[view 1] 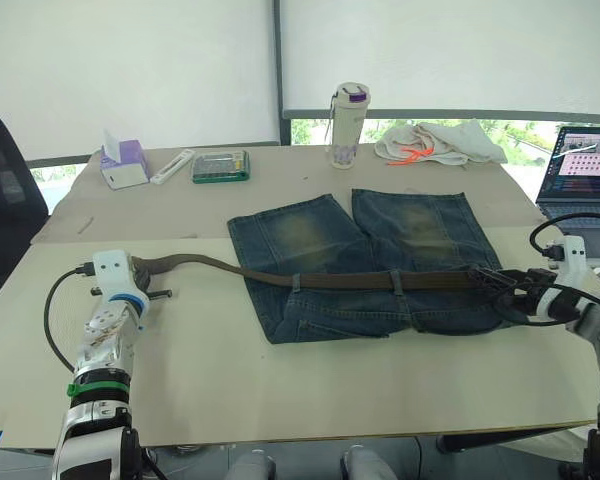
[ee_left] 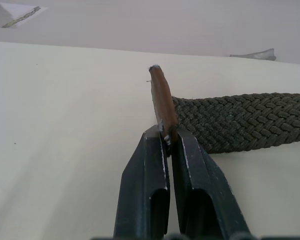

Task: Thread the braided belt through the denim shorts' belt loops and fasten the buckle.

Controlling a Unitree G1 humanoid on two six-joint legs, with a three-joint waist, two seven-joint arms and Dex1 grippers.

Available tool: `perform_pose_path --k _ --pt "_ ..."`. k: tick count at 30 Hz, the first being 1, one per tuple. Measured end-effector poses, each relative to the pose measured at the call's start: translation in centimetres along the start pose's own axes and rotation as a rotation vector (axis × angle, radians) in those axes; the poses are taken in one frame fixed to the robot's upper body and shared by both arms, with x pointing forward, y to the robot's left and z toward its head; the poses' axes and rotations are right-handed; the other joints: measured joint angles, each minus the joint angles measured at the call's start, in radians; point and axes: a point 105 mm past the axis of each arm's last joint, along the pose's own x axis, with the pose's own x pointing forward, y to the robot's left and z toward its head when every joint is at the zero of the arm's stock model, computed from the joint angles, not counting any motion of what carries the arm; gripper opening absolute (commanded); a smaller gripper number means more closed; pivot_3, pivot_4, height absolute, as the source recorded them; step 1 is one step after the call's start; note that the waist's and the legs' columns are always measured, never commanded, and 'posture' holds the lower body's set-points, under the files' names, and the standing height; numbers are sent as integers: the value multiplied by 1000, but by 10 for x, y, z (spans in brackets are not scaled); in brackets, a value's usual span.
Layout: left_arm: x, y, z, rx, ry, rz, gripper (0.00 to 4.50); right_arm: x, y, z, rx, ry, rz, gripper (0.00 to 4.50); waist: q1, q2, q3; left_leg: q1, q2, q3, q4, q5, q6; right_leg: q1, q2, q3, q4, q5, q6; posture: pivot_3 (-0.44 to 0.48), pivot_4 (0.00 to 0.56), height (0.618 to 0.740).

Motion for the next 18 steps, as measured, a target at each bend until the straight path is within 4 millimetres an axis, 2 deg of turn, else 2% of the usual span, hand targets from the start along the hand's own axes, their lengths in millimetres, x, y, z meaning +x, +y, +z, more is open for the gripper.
perform_pose_path --k 10,13,18 --pt "-2 6 -1 27 19 52 0 6 -2 -5 0 50 10 4478 -3 1 -1 0 0 0 0 0 0 0 0 0 0 0 0 0 150 740" --pt "-2 6 -1 26 21 51 0 7 -2 -5 -3 47 15 3732 -3 1 -1 0 0 0 0 0 0 0 0 0 0 0 0 0 150 740" --pt "-2 6 -1 25 23 51 0 6 -3 -2 -12 26 13 2023 -3 2 -1 0 0 0 0 0 0 0 0 0 0 0 0 0 150 740"
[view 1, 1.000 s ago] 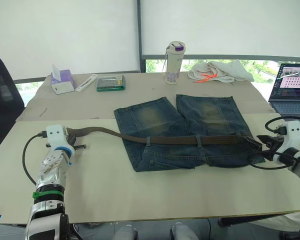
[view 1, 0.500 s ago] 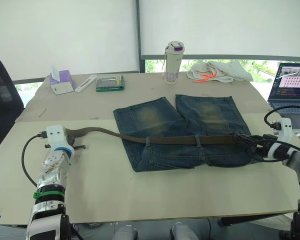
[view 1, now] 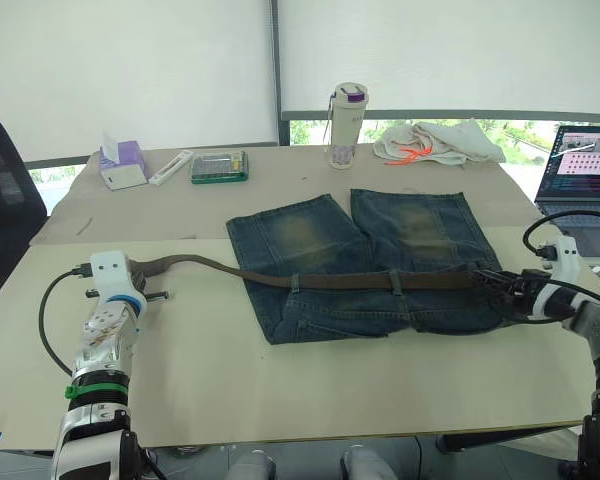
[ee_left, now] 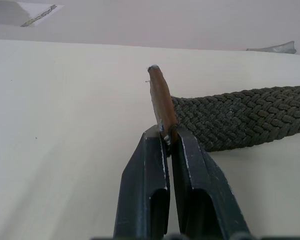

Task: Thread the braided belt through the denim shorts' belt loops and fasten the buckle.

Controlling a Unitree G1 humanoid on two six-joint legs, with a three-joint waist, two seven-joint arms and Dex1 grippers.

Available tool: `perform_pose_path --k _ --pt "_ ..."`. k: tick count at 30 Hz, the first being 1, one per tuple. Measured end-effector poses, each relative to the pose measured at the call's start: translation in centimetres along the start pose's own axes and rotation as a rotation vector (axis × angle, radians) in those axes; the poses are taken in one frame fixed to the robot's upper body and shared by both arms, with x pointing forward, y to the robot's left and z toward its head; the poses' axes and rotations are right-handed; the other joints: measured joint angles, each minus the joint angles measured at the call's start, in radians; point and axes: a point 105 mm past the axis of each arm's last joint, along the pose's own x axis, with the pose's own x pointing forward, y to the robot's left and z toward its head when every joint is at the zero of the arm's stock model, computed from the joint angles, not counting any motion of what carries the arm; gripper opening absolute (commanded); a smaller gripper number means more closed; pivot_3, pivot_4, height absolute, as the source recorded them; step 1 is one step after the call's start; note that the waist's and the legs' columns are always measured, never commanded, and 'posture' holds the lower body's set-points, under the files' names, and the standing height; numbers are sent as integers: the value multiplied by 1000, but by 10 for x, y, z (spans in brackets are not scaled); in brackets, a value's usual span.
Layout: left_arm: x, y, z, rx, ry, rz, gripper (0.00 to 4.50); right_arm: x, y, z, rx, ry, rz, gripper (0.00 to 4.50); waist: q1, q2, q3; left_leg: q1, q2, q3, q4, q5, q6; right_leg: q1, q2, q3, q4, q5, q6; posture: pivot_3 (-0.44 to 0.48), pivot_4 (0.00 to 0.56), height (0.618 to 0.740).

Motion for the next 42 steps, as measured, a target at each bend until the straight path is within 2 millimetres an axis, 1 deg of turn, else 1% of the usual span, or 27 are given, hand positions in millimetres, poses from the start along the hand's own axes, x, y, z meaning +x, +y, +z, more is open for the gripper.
perform_pose_path --k 4,5,7,9,12,15,16,19,20,21,25,27,32,35,38,39,40,41,42 --pt "0 -1 0 1 0 -2 0 -2 1 1 7 -16 9 604 1 0 0 0 0 0 0 0 0 0 0 0 0 0 0 0 150 740" --pt "1 -1 0 3 1 -2 0 -2 2 2 15 -30 15 325 1 0 0 0 0 0 0 0 0 0 0 0 0 0 0 0 150 740" --pt "1 -1 0 2 4 -3 0 -4 3 1 35 -43 22 252 2 0 0 0 0 0 0 0 0 0 0 0 0 0 0 0 150 740" --pt "1 -2 0 -3 11 -9 777 -5 4 0 60 -60 18 252 3 1 0 0 0 0 0 0 0 0 0 0 0 0 0 0 150 740" --pt "1 -1 -4 -5 30 -10 1615 -5 6 0 97 -84 23 252 4 1 -1 0 0 0 0 0 0 0 0 0 0 0 0 0 150 740" --pt "2 3 -2 10 24 15 2724 -6 11 0 115 -95 28 252 6 1 -1 0 0 0 0 0 0 0 -1 0 1 0 0 0 150 740" --pt "2 5 -2 23 23 28 2946 -5 13 0 116 -96 33 252 6 1 -1 0 -1 0 1 0 0 0 -1 0 1 0 0 0 150 740" --pt "2 16 5 140 6 96 4087 -3 20 -3 117 -104 46 252 5 0 0 0 0 -1 0 0 0 0 0 0 1 0 0 0 150 740" --pt "2 21 8 174 -1 118 4374 -2 20 -4 119 -102 43 252 4 0 0 0 0 -1 0 0 0 -1 0 0 1 0 0 0 150 740" --pt "3 24 13 203 -12 140 4500 -3 20 -5 125 -100 35 252 4 0 0 0 0 -1 0 0 0 -1 0 0 1 0 0 0 150 740" --pt "6 26 41 216 -92 188 4500 1 24 -6 126 -102 39 252 9 -2 0 -1 0 -1 1 0 0 -1 -1 0 1 0 0 0 150 740" --pt "7 28 49 203 -113 221 4500 2 26 -7 134 -100 45 252 7 -2 0 -1 0 -1 0 0 -1 -1 -1 0 1 0 0 0 150 740" --pt "5 37 53 209 -123 293 4500 2 26 -7 135 -102 45 252 6 -2 0 -1 0 -1 0 0 -1 -1 0 0 1 0 0 0 150 740" --pt "2 45 56 187 -136 345 4500 2 26 -7 135 -102 44 252 6 -2 0 -1 0 -1 0 0 -1 -1 -1 0 1 0 0 0 150 740" --pt "2 45 59 179 -152 348 4500 2 26 -7 135 -102 44 252 7 -2 0 -1 0 -1 0 0 -1 -1 -1 0 1 0 0 0 150 740" --pt "2 42 66 144 -186 336 4500 2 25 -8 137 -102 41 252 9 -3 1 -1 0 -1 0 0 -1 -1 -1 -1 1 0 0 0 150 740" --pt "4 30 76 95 -240 279 4500 1 24 -8 139 -103 39 252 11 -4 1 -1 0 -1 1 0 -2 -1 -1 -1 1 0 0 0 150 740" --pt "6 -12 100 15 -345 74 4500 1 24 -8 139 -104 39 252 17 -5 1 -2 -1 0 1 1 -4 0 -3 -2 0 1 0 0 150 740" --pt "4 -34 111 5 -388 -35 4500 1 25 -8 139 -104 41 252 20 -5 1 -2 -1 0 1 2 -6 0 -3 -2 0 1 0 0 150 740"
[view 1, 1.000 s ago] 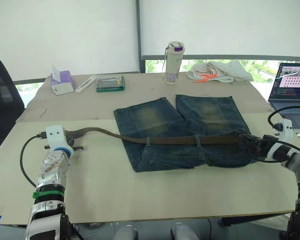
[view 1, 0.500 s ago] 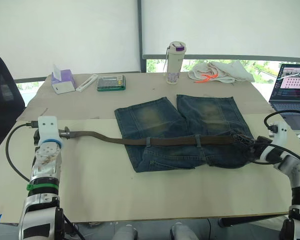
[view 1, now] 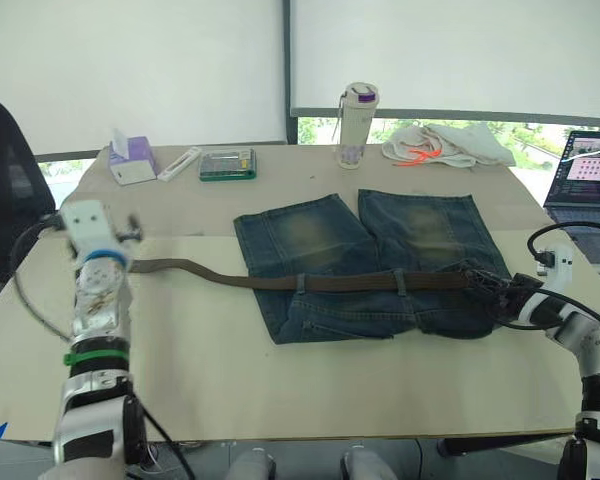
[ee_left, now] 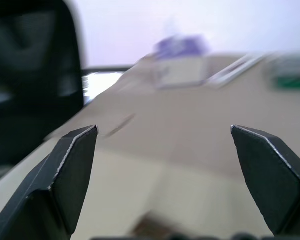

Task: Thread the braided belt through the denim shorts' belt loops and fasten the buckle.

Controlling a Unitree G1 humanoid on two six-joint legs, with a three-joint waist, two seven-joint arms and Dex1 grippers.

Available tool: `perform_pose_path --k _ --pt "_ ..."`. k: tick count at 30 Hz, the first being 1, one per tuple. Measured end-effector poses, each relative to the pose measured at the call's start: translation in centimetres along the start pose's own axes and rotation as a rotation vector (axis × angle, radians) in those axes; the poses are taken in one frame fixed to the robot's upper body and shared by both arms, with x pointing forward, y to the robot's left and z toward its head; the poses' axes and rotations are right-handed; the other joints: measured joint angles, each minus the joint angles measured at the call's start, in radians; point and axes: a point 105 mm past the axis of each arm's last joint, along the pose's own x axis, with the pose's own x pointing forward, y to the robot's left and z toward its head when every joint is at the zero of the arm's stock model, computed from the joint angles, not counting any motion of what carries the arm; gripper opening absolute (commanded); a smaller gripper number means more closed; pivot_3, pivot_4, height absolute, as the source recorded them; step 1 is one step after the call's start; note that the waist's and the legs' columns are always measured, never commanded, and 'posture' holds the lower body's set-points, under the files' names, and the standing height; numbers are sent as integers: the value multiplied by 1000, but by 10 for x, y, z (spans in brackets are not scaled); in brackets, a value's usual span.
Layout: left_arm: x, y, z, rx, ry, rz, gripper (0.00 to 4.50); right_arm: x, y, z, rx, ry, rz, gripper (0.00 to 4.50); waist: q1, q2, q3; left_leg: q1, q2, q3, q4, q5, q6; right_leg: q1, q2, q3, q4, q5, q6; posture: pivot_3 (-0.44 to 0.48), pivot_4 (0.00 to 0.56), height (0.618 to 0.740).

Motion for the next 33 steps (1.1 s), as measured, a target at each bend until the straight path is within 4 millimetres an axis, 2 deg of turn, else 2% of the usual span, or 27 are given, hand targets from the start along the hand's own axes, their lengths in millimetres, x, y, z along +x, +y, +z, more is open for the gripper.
perform_pose_path --k 2,4,6,8,11,17,21,22,30,31,33 --pt "-4 -55 10 -49 -24 -281 4500 0 0 0 0 0 2 252 -2 0 0 0 -1 2 0 0 0 0 -1 0 0 0 0 0 150 740" --pt "-24 -115 2 -100 34 -584 4500 2 2 0 0 -3 9 252 -8 1 0 0 -2 3 0 0 0 0 -1 0 0 0 1 0 150 740" --pt "-48 -151 -21 -91 155 -814 4500 5 5 -1 2 -1 19 252 -19 1 0 0 -1 4 0 0 0 0 2 2 0 0 0 0 150 740" --pt "-72 -172 -44 -79 276 -990 4500 5 5 -1 1 -2 19 252 -29 1 0 0 1 4 0 0 0 0 5 1 1 0 0 0 150 740" --pt "-88 -184 -61 -84 374 -1109 4500 5 5 -1 1 -2 19 252 -34 2 0 1 2 4 0 0 0 0 6 0 1 0 0 0 150 740" --pt "-83 -195 -71 -20 446 -1153 4500 3 5 -2 -7 -2 13 252 -30 1 0 0 0 4 1 0 0 1 4 0 0 0 0 0 150 740" --pt "-85 -203 -75 -43 479 -1182 4500 0 4 -3 -8 -6 3 252 -22 1 0 0 0 4 1 0 0 1 4 0 0 0 0 0 150 740" --pt "-86 -204 -74 -57 489 -1194 3938 0 4 -3 -7 -8 3 252 -20 2 0 0 0 4 1 0 0 1 4 0 1 0 0 0 150 740" --pt "-97 -207 -75 -118 556 -1271 1344 0 5 -3 -6 -12 1 252 -17 2 0 0 0 4 1 0 0 1 4 0 1 0 0 0 150 740" --pt "-98 -207 -75 -121 560 -1279 1158 0 5 -3 -6 -13 2 252 -16 2 0 0 0 4 1 0 0 1 4 0 1 0 0 0 150 740" --pt "-101 -208 -74 -127 558 -1302 361 0 5 -3 -4 -14 2 252 -17 2 0 0 1 4 1 0 0 1 4 0 1 0 0 0 150 740"
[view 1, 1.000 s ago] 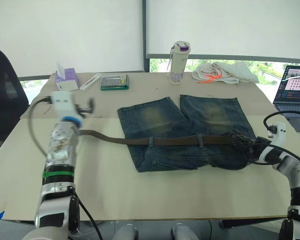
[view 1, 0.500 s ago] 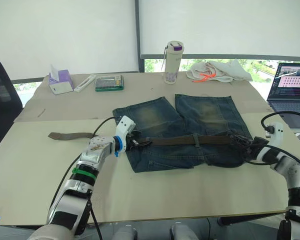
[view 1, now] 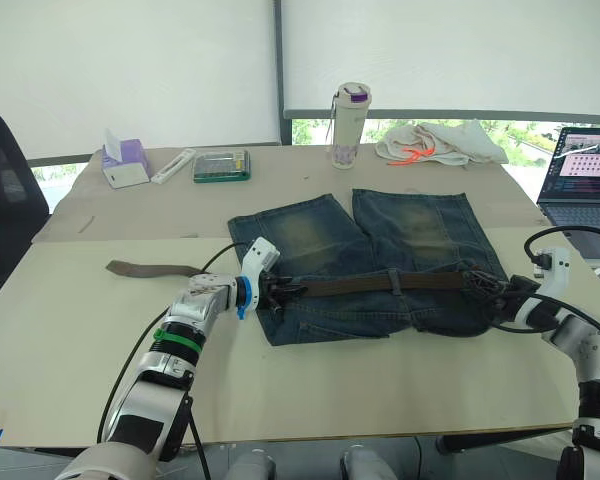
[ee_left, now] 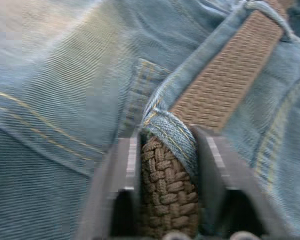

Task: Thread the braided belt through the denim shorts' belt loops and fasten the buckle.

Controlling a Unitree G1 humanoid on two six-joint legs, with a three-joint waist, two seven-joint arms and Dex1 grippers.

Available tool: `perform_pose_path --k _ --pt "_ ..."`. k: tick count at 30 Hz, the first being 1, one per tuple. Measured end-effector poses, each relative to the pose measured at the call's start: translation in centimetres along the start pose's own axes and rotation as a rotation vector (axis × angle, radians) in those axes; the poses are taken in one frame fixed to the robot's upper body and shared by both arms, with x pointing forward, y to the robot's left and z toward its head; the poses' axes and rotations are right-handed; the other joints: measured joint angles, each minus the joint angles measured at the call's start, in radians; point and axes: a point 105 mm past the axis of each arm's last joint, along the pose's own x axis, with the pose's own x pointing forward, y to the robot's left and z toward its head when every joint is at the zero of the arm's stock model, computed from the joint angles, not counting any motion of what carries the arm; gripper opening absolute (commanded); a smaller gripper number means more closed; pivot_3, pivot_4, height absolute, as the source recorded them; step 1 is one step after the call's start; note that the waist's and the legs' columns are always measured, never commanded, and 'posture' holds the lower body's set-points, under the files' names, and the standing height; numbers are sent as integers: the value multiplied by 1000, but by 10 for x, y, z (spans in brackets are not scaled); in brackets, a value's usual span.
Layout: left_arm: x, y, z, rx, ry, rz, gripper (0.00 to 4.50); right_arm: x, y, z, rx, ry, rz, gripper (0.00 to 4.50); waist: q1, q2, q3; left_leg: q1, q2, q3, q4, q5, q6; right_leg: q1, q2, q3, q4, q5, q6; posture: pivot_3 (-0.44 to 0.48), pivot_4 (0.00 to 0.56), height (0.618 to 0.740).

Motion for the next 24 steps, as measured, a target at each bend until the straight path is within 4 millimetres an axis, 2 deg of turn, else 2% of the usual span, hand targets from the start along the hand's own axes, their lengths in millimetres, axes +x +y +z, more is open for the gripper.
perform_pose_path --k 2,5,8,11,14,17,22,24 --pt "-1 0 1 12 -6 -2 16 0 0 0 0 0 0 252 0 0 0 0 0 0 0 0 0 0 0 0 0 0 0 0 150 740" --pt "-2 5 2 36 -33 14 15 1 2 1 -9 -3 2 252 -1 0 0 0 0 0 0 0 0 0 0 0 0 0 0 0 150 740" --pt "-4 25 11 98 -56 111 15 12 14 -5 -1 -11 23 252 -3 -1 0 0 1 0 0 0 0 0 1 0 1 0 0 0 150 740" --pt "-11 48 29 186 -66 241 15 31 32 -10 -25 -20 59 252 -10 -2 1 0 1 0 0 0 0 -1 1 0 1 0 0 0 150 740" --pt "-19 66 59 275 -119 383 15 51 51 -10 -84 -37 97 252 -13 -2 1 -1 0 -1 0 0 0 -2 0 0 1 0 0 0 150 740" --pt "-25 72 83 359 -176 454 15 65 56 1 -131 -90 85 252 -9 -2 1 -1 -1 -1 0 0 0 -2 -1 0 1 0 0 0 150 740" --pt "-29 67 94 429 -251 429 15 66 52 25 -319 -236 48 252 4 -2 1 -2 -2 -1 0 0 0 -2 -1 -1 3 0 0 0 150 740" --pt "-31 63 94 476 -257 395 15 59 55 29 -484 -250 70 252 8 -2 1 -2 -2 -1 0 0 0 -2 -1 -1 6 0 0 0 150 740"
